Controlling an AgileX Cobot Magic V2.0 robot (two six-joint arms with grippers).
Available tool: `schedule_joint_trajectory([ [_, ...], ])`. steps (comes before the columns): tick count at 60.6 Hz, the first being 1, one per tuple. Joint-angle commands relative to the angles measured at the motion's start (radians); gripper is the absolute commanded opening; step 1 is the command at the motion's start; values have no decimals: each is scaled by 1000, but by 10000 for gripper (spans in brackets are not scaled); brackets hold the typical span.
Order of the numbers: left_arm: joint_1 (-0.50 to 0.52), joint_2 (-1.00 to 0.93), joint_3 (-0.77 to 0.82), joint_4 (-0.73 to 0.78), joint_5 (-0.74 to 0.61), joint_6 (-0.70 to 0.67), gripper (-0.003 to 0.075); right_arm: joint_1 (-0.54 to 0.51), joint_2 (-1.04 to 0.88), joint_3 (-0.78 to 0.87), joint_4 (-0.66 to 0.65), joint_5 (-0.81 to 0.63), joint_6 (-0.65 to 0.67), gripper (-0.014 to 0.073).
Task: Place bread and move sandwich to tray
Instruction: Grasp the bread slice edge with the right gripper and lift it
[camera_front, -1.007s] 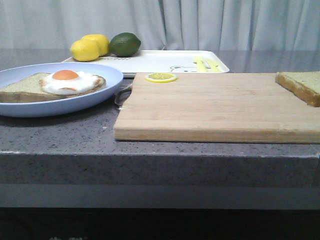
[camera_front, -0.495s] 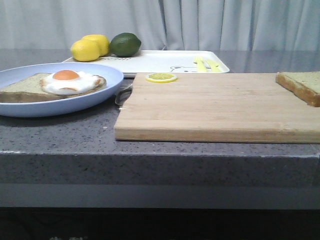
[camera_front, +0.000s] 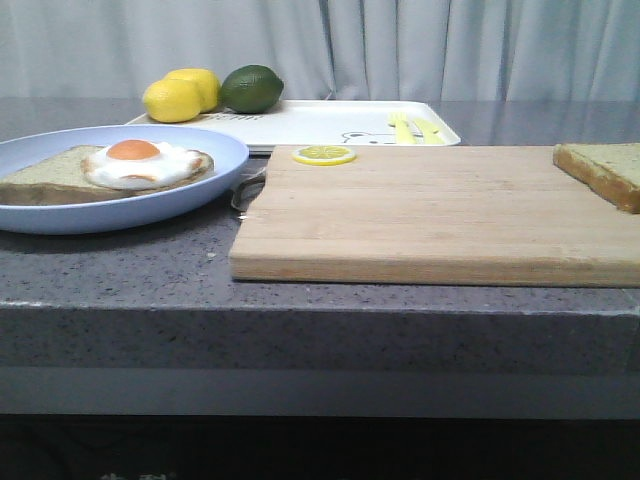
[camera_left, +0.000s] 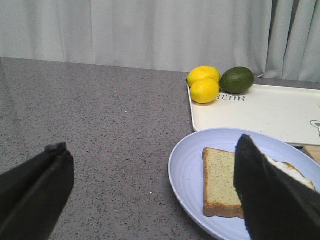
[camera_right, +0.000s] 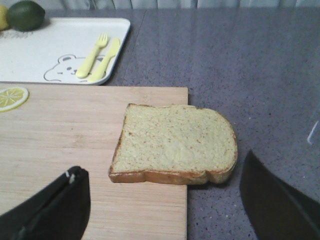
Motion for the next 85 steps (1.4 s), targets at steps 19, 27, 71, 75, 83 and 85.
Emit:
schedule_joint_trajectory([
  [19,0,12,-39,1,-78,-8,640,-164,518,-458,-150,243,124,622],
  [27,0,12,-39,1,-78,-8,640,-241,656,-545,-111,323,102,622],
  [71,0,12,-39,1,-78,-8,640,-392,1166,-840,401,721,-451,622],
  [75,0,12,-39,1,-78,-8,640,-392,1178,-840,421,724,-454,622],
  [83,0,12,-39,1,-78,-8,640,-392,1186,-840,466,736,-481,622],
  [85,0,12,-39,1,-78,-8,640,-392,1186,-840,476,742,-483,622],
])
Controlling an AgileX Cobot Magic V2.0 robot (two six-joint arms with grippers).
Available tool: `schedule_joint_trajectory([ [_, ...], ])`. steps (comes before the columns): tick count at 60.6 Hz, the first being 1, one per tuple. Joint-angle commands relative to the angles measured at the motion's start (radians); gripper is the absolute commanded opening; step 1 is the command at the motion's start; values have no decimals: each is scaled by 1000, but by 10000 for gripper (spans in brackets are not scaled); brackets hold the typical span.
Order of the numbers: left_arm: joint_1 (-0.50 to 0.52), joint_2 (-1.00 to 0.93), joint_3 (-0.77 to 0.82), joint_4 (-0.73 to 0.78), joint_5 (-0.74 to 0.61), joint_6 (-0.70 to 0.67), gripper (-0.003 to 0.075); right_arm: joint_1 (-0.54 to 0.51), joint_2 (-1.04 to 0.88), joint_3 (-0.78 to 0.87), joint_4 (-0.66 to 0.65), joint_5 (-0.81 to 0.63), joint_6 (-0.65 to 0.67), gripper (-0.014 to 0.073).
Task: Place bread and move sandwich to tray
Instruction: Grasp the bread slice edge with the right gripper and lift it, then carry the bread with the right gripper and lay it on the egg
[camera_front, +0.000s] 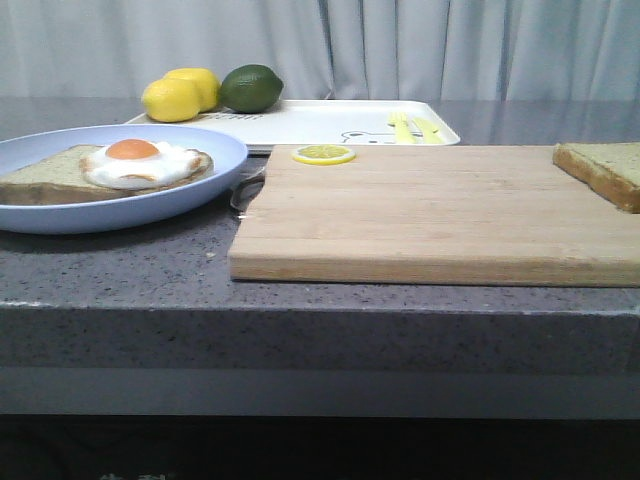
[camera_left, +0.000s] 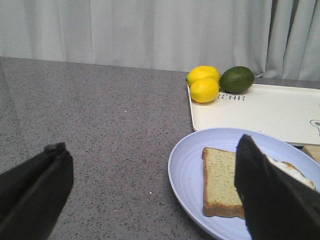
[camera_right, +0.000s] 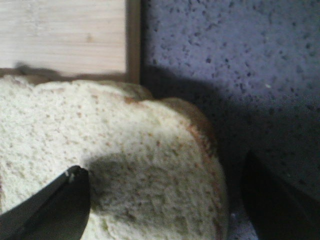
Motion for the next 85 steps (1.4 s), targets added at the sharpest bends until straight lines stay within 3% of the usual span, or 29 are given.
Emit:
schedule_joint_trajectory([
  [1,0,12,-39,1,-78,-8,640,-5,-42,-32,75,37,-27,622],
  [7,0,12,-39,1,-78,-8,640,-5,-42,-32,81,58,-27,613],
  [12,0,12,-39,1,-78,-8,640,-5,-44,-32,82,85,-26,545],
  [16,0,12,-39,1,-78,-8,640,-5,-46,-32,85,93,-26,437],
  [27,0,12,-39,1,-78,-8,640,-5,-54,-32,92,106,-26,17],
  [31,0,12,-39,1,-78,-8,640,-5,-65,-32,92,109,-26,-76],
  [43,0,12,-39,1,-78,-8,640,-5,-146,-32,200,122,21,-60],
  [57,0,12,-39,1,-78,-8,640,55,-281,-32,544,122,26,-60],
  [70,0,12,-39,1,-78,-8,640,307,-281,-14,728,48,18,-60],
  [85,0,12,-39,1,-78,-8,640,677,-208,28,936,-277,18,-60],
])
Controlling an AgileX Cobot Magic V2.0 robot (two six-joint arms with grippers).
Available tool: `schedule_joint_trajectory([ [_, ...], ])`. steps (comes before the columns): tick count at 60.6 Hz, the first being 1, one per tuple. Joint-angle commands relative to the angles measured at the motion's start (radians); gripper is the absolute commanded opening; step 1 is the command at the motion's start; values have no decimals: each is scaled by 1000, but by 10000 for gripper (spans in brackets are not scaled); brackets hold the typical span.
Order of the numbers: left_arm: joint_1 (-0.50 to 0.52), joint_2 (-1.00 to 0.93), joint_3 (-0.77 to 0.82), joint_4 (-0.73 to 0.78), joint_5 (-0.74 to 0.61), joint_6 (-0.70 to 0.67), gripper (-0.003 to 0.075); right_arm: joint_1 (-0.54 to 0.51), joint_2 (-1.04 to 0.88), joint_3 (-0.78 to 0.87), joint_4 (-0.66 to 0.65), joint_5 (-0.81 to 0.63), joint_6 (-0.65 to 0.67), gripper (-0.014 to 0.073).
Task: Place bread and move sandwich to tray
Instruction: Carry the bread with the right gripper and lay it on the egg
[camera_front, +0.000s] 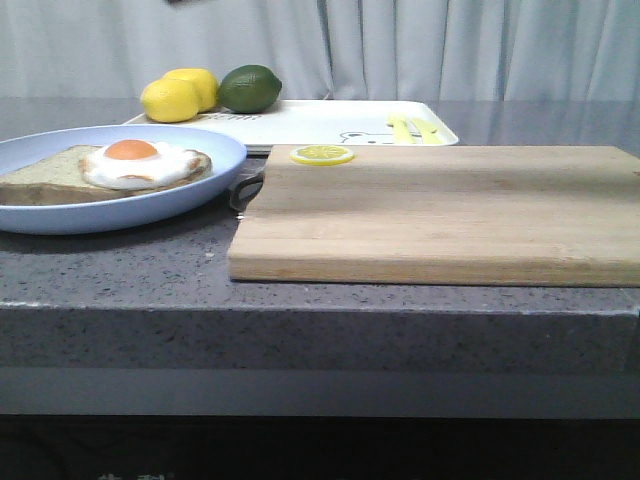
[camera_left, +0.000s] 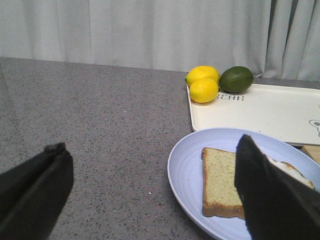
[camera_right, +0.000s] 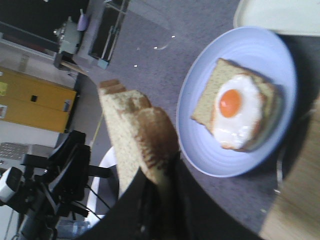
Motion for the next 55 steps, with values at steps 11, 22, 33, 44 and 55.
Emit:
schedule_joint_trajectory([
  [11,0,12,-39,1,-78,-8,640,282,114,-19,337,-334,-63,-60],
  [22,0,12,-39,1,-78,-8,640,355,221,-19,542,-465,-163,-60],
  [33,0,12,-39,1,-78,-8,640,354,254,-19,541,-513,-201,-60],
  [44,0,12,-39,1,-78,-8,640,354,255,-19,494,-544,-201,-32],
  [55,0,12,-39,1,-78,-8,640,354,255,-19,447,-524,-201,65],
])
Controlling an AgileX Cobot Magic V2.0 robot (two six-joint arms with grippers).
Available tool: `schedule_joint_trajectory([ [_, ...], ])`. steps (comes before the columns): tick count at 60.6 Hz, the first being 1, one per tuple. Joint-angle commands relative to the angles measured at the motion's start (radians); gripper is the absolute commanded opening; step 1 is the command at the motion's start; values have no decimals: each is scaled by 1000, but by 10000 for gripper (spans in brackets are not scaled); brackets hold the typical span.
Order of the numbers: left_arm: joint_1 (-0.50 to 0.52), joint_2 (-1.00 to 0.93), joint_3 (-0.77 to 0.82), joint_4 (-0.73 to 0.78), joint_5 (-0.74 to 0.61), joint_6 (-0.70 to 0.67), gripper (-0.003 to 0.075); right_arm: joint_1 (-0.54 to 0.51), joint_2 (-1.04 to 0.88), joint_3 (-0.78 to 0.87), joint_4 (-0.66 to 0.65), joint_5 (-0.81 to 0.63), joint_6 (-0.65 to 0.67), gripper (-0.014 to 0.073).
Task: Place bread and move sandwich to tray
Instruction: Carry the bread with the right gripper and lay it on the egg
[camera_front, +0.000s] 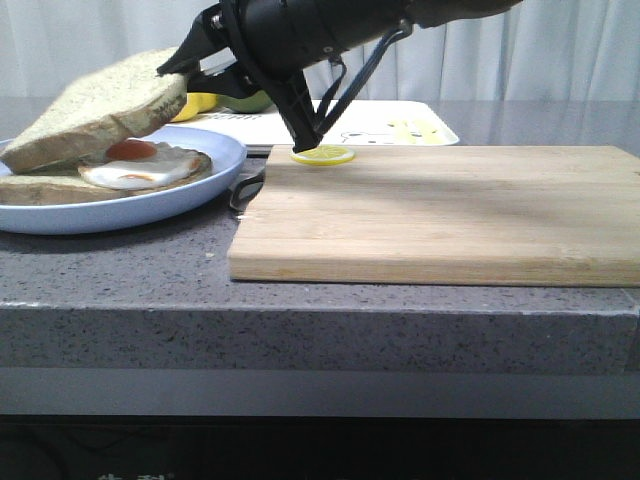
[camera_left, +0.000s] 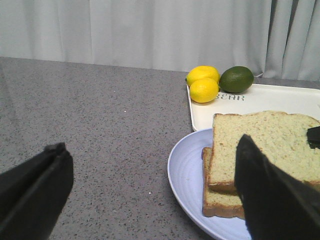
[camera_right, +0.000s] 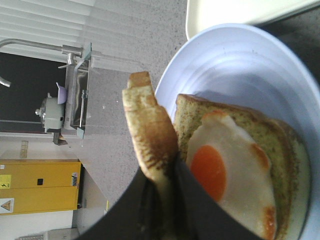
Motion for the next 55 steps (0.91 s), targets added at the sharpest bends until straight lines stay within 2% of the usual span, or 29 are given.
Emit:
schedule_joint_trajectory([
  [1,0,12,-39,1,-78,-8,640,-1,-57,-28,4,59,-14,74],
  [18,0,12,-39,1,-78,-8,640,-3,-57,-28,-69,89,-14,165],
  [34,0,12,-39,1,-78,-8,640,-29,-57,-27,-72,92,-14,265],
  [49,0,12,-39,1,-78,-8,640,-54,-57,-27,-78,170,-14,345],
  [55,0,12,-39,1,-78,-8,640,-67,-60,-27,-111,215,-14,352],
])
